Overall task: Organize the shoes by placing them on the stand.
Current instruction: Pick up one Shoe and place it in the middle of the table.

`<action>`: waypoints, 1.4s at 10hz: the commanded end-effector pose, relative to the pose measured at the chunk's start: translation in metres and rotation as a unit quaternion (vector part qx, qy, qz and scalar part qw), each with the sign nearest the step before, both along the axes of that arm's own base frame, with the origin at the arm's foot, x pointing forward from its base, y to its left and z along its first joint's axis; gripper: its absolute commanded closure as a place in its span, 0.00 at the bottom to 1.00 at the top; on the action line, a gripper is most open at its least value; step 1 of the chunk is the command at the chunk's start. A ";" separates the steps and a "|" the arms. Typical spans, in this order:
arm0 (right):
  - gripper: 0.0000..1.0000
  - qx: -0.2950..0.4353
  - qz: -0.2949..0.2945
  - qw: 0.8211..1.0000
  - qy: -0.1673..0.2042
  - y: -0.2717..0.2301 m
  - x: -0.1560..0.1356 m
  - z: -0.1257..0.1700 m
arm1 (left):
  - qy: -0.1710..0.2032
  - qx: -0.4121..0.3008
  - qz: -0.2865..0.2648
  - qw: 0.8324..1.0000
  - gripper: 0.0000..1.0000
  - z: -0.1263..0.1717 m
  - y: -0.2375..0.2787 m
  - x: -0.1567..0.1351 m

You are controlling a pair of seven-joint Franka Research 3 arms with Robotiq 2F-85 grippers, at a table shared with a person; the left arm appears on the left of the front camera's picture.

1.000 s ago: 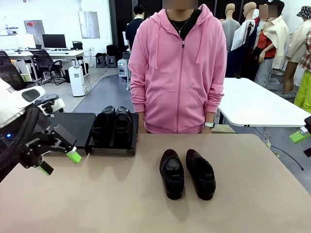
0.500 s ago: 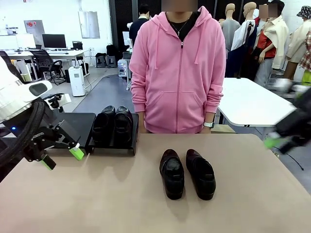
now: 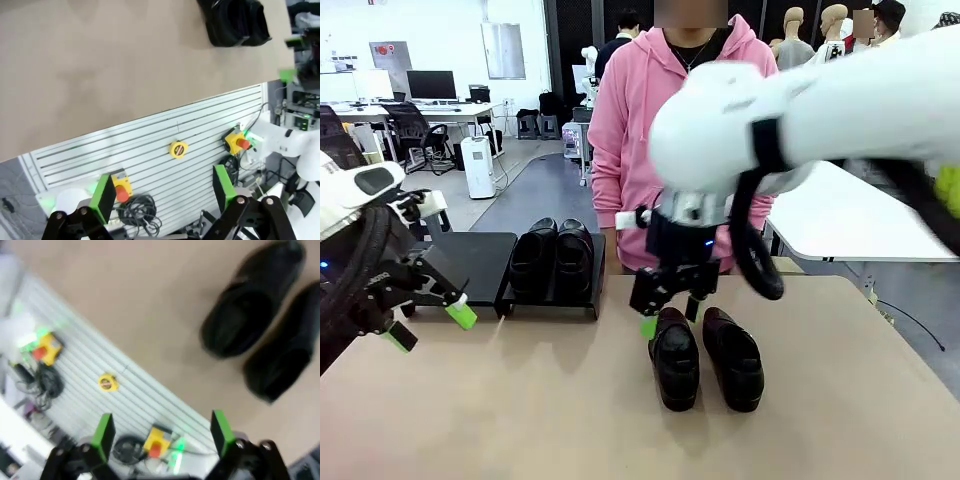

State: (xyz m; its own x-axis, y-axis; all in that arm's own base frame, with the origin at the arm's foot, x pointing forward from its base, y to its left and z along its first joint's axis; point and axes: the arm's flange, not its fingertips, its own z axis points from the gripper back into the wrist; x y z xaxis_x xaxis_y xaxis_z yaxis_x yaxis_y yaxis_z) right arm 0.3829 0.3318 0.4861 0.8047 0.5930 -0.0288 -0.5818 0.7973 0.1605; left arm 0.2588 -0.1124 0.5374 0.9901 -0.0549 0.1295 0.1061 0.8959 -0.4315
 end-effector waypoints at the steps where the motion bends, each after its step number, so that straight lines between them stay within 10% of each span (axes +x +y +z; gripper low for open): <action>1: 0.00 -0.055 -0.127 0.989 -0.057 -0.013 0.026 0.003 | -0.004 -0.004 -0.010 1.000 0.00 -0.002 -0.006 0.005; 2: 0.00 0.000 0.000 1.000 0.000 0.000 0.000 0.000 | -0.004 -0.004 -0.010 1.000 0.00 -0.002 -0.006 0.005; 3: 0.00 0.000 0.000 1.000 0.000 0.000 0.000 0.000 | -0.004 -0.004 -0.010 1.000 0.00 -0.002 -0.006 0.005; 4: 0.00 -0.026 -0.051 0.998 -0.021 0.000 0.028 -0.018 | -0.004 -0.004 -0.010 1.000 0.00 -0.002 -0.006 0.005; 5: 0.00 -0.017 -0.236 0.971 -0.038 -0.003 0.041 -0.026 | -0.004 -0.004 -0.010 1.000 0.00 -0.002 -0.006 0.005; 7: 0.00 -0.004 -0.322 0.945 -0.046 -0.009 0.051 -0.056 | -0.004 -0.004 -0.010 1.000 0.00 -0.002 -0.006 0.005; 14: 0.00 -0.043 -0.409 0.911 -0.006 -0.041 0.079 -0.123 | -0.004 -0.004 -0.010 1.000 0.00 -0.002 -0.006 0.005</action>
